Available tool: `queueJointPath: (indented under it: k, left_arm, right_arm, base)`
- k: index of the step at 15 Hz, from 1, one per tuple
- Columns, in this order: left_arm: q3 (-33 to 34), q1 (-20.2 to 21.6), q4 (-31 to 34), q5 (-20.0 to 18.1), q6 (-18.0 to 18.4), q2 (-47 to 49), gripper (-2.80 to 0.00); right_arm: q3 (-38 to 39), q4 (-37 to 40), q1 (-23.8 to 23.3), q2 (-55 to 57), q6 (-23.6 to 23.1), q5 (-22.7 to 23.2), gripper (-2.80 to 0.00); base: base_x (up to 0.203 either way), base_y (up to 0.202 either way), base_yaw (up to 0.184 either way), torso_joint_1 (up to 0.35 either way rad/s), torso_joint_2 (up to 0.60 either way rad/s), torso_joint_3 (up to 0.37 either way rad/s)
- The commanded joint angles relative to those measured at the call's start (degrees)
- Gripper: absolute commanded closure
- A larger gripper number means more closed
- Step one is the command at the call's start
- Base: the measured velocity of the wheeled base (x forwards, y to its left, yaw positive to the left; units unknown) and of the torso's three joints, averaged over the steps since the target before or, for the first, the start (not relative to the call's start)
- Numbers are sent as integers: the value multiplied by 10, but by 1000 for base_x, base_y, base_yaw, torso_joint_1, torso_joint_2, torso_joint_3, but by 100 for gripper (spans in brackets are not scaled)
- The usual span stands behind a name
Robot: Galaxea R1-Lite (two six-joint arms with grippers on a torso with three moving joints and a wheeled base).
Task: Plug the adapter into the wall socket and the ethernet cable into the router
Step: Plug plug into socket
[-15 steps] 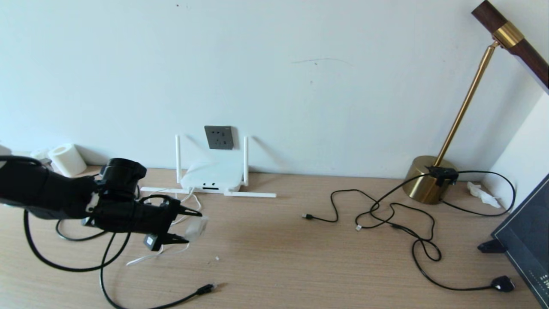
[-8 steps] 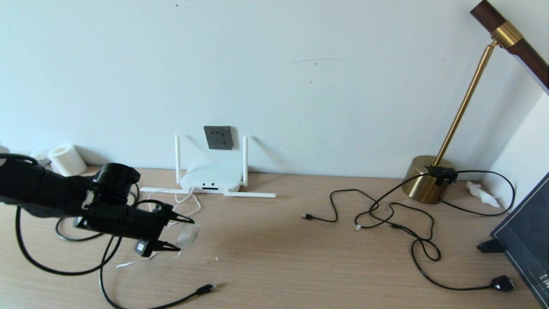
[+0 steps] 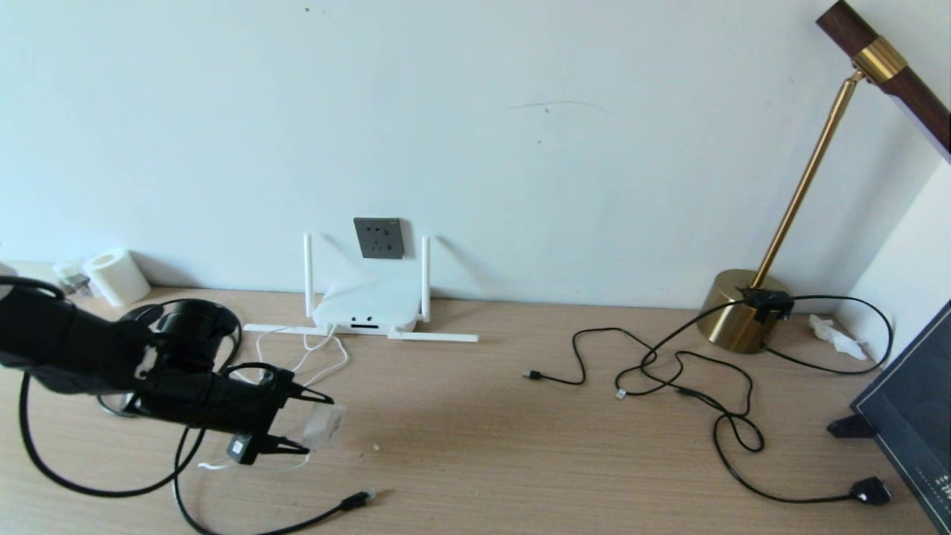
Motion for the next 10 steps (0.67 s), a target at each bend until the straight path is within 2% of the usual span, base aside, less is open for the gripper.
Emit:
queueJointPath:
  k: [1, 10]
  left_arm:
    - [0, 5, 1, -12, -4, 1, 0]
    - [9, 16, -2, -13, -4, 17, 0]
  right_arm:
    - [0, 0, 0, 1, 0, 0, 0]
    - [0, 0, 0, 1, 0, 0, 0]
  base:
    - [0, 0, 0, 0, 0, 0]
    - [0, 0, 0, 0, 0, 0]
